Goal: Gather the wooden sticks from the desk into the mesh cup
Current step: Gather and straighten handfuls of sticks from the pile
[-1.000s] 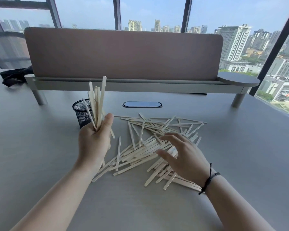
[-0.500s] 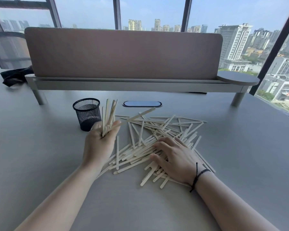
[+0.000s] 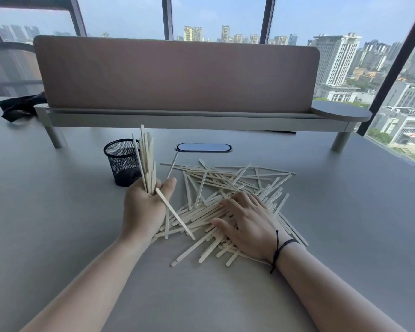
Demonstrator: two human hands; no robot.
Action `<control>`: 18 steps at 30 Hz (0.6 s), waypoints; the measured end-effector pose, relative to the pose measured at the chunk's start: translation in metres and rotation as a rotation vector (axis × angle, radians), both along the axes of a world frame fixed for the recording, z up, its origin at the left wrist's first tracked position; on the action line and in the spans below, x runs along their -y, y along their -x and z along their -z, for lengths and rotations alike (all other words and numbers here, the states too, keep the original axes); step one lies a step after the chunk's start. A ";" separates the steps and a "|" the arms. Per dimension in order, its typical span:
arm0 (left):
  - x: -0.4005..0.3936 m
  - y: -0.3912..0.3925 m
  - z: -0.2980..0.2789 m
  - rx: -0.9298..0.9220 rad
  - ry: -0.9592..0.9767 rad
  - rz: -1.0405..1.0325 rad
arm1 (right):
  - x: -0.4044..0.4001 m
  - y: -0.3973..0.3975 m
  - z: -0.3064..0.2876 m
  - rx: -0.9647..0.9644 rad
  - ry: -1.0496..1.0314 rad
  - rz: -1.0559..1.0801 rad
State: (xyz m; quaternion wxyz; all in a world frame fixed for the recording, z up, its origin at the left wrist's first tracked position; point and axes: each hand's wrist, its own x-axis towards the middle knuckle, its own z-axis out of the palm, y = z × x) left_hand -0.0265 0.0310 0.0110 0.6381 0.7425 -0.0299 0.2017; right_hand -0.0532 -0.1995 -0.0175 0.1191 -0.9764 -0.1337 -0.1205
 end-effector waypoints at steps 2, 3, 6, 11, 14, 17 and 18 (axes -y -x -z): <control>-0.004 -0.005 0.003 -0.045 0.047 0.004 | -0.001 -0.002 -0.001 0.000 0.001 0.006; -0.005 -0.007 0.003 -0.074 0.082 0.003 | -0.001 -0.003 -0.001 -0.006 0.006 0.009; -0.008 -0.012 0.001 -0.152 0.241 0.012 | -0.004 -0.007 -0.003 -0.028 0.049 0.024; -0.011 -0.012 -0.007 -0.204 0.419 0.028 | -0.006 -0.012 -0.004 -0.014 0.089 0.035; -0.010 -0.011 -0.005 -0.219 0.430 0.043 | -0.006 -0.015 -0.004 0.004 0.087 0.023; -0.008 -0.010 -0.004 -0.218 0.413 0.055 | -0.005 -0.017 -0.004 0.028 0.078 0.000; -0.007 -0.009 -0.004 -0.215 0.405 0.059 | -0.005 -0.017 -0.005 0.040 0.076 -0.006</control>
